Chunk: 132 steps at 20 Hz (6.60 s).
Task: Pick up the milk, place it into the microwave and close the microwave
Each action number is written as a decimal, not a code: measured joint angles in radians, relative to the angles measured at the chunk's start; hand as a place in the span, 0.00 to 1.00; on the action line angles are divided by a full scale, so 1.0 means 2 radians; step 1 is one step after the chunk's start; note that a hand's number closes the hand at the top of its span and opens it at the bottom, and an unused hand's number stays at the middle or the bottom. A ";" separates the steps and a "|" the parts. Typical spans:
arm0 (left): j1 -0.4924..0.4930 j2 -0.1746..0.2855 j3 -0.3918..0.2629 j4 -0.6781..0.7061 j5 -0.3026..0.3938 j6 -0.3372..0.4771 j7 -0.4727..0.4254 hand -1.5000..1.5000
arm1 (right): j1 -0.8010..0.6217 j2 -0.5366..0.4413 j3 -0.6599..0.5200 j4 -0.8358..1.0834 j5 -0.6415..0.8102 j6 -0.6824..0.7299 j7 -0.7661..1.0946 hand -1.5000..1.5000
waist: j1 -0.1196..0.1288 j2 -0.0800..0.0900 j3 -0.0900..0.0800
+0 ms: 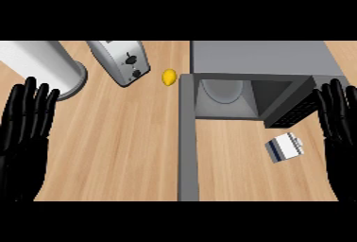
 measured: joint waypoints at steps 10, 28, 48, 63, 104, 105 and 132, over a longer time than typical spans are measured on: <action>0.010 -0.016 0.031 0.024 0.086 -0.020 0.016 0.00 | 0.061 -0.083 -0.107 0.028 -0.166 0.139 -0.018 0.00 | -0.010 0.013 0.007; 0.191 -0.035 0.010 0.005 0.140 -0.100 -0.081 0.00 | 0.113 -0.067 -0.161 0.162 -0.155 0.255 -0.105 0.00 | -0.007 0.014 0.007; 0.266 -0.035 0.018 0.000 0.146 -0.148 -0.135 0.00 | -0.035 -0.070 -0.191 0.538 -0.009 0.184 -0.319 0.00 | -0.003 0.015 0.008; 0.294 -0.034 0.009 0.002 0.141 -0.160 -0.165 0.00 | -0.139 -0.095 -0.187 0.817 0.048 0.116 -0.469 0.00 | -0.001 0.016 0.008; 0.310 -0.035 0.012 0.007 0.148 -0.179 -0.178 0.00 | -0.230 -0.022 -0.224 0.910 0.025 -0.042 -0.521 1.00 | -0.004 0.019 0.010; 0.313 -0.035 0.011 0.007 0.148 -0.182 -0.179 0.00 | -0.234 -0.015 -0.227 0.908 0.022 -0.049 -0.521 1.00 | -0.003 0.019 0.010; 0.341 -0.038 0.012 0.004 0.150 -0.198 -0.191 0.00 | -0.051 0.054 -0.085 0.520 0.016 -0.065 -0.398 1.00 | -0.019 0.010 0.007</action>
